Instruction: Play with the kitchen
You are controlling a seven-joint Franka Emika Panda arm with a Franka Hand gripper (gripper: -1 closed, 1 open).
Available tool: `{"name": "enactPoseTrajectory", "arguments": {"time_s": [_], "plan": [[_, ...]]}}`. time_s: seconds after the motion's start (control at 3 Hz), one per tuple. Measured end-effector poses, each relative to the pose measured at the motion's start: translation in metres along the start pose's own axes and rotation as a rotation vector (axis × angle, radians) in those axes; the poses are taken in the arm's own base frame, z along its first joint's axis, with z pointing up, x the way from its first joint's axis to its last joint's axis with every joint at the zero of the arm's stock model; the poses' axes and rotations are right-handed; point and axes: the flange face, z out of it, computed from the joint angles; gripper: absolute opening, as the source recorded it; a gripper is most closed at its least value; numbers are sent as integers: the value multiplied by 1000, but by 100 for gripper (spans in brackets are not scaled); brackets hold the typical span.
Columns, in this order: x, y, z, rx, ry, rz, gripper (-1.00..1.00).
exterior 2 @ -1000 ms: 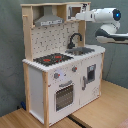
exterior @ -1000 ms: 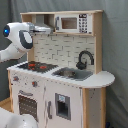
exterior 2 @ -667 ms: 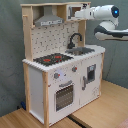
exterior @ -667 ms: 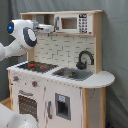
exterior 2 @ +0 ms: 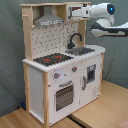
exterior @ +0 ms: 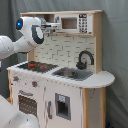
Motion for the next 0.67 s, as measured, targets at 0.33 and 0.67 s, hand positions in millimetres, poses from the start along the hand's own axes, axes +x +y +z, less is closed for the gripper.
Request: {"name": "enactPoseTrajectory", "arguments": {"time_s": [0.33,0.67], "plan": [[-2,1,20,7,13,-2,100],[-4,1,39,15,23,0,100]]}}
